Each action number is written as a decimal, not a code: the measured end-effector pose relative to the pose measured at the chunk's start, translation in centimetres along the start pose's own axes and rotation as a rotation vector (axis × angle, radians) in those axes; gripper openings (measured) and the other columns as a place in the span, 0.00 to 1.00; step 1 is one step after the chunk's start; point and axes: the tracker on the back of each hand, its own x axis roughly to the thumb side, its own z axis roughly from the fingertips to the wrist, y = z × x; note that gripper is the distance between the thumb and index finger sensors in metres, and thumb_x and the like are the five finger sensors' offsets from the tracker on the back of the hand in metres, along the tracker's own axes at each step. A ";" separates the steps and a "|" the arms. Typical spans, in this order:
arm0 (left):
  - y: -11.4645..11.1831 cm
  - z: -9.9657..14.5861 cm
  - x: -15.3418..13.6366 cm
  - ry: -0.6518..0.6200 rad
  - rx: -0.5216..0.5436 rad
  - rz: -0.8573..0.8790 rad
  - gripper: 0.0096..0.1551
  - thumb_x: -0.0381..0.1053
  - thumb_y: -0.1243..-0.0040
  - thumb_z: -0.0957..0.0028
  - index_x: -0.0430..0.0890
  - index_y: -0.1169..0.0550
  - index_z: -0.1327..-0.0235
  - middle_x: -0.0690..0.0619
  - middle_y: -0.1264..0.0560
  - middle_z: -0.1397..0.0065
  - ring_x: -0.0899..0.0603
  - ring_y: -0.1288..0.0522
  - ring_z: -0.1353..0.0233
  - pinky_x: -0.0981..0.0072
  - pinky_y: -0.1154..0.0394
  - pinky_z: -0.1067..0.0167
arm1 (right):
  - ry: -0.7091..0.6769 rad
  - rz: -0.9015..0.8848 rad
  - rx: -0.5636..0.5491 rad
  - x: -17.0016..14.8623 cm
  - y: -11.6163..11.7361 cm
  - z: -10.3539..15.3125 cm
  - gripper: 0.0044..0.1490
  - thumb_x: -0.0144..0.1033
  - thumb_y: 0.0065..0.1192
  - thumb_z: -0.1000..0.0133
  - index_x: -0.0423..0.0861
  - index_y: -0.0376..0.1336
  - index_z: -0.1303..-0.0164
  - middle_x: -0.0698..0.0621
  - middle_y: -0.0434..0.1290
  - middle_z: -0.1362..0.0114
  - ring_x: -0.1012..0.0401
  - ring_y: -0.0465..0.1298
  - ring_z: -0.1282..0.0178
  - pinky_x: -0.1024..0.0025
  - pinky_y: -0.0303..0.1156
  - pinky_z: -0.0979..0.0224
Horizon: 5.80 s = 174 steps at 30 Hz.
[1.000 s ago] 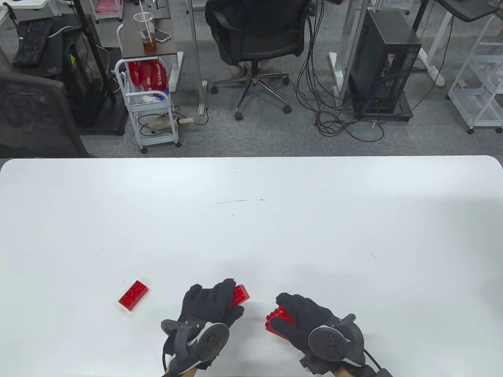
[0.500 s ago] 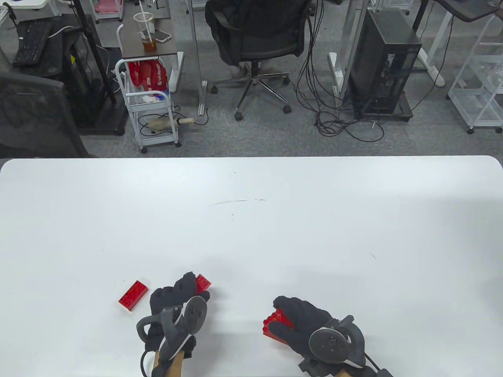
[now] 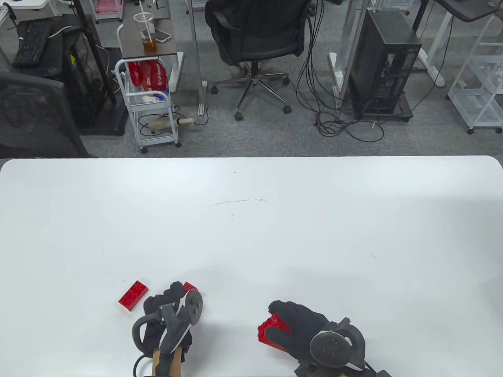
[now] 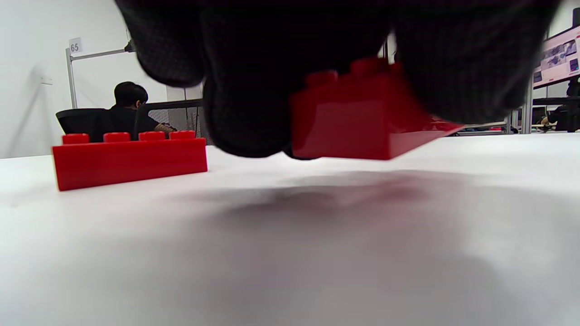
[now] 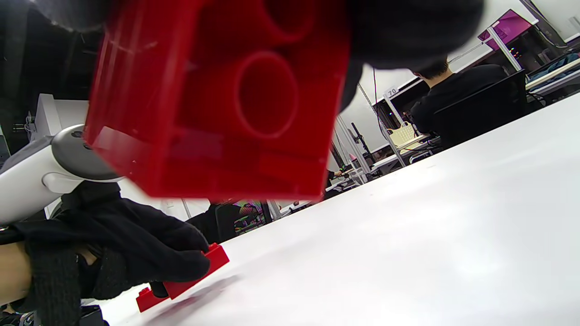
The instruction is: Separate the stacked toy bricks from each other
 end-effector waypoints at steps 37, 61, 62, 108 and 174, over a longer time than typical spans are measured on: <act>3.3 1.4 2.3 -0.149 0.036 0.054 0.54 0.76 0.43 0.64 0.53 0.30 0.21 0.51 0.23 0.23 0.43 0.20 0.30 0.45 0.31 0.25 | 0.093 0.017 -0.119 -1.4 -1.1 -0.4 0.41 0.71 0.45 0.46 0.57 0.58 0.29 0.51 0.75 0.38 0.55 0.82 0.49 0.61 0.80 0.55; 4.6 6.6 7.8 -0.873 -0.048 0.507 0.53 0.67 0.40 0.56 0.51 0.42 0.17 0.50 0.33 0.16 0.42 0.24 0.23 0.44 0.32 0.24 | -0.018 0.101 0.030 -0.6 0.4 -0.2 0.41 0.67 0.56 0.51 0.54 0.61 0.31 0.49 0.75 0.31 0.55 0.84 0.40 0.65 0.87 0.39; 4.5 6.7 7.9 -0.876 -0.051 0.486 0.53 0.67 0.41 0.56 0.51 0.42 0.17 0.50 0.34 0.15 0.43 0.25 0.22 0.44 0.32 0.24 | -0.022 0.101 0.033 -0.5 0.5 -0.2 0.41 0.66 0.56 0.51 0.53 0.61 0.31 0.49 0.75 0.31 0.55 0.84 0.40 0.65 0.87 0.39; 3.0 4.6 5.7 -0.464 0.098 0.149 0.40 0.68 0.39 0.59 0.56 0.22 0.30 0.57 0.16 0.33 0.49 0.14 0.40 0.51 0.24 0.31 | -0.043 0.100 0.024 -0.2 0.0 -0.1 0.40 0.68 0.49 0.47 0.51 0.64 0.35 0.48 0.77 0.41 0.57 0.83 0.53 0.68 0.84 0.56; 4.9 6.6 6.8 -0.513 0.197 0.058 0.45 0.71 0.44 0.60 0.57 0.29 0.25 0.58 0.20 0.29 0.47 0.17 0.35 0.48 0.27 0.28 | 0.020 0.004 -0.054 -1.1 -1.3 -0.4 0.41 0.70 0.40 0.46 0.51 0.62 0.34 0.50 0.78 0.42 0.55 0.86 0.61 0.64 0.82 0.60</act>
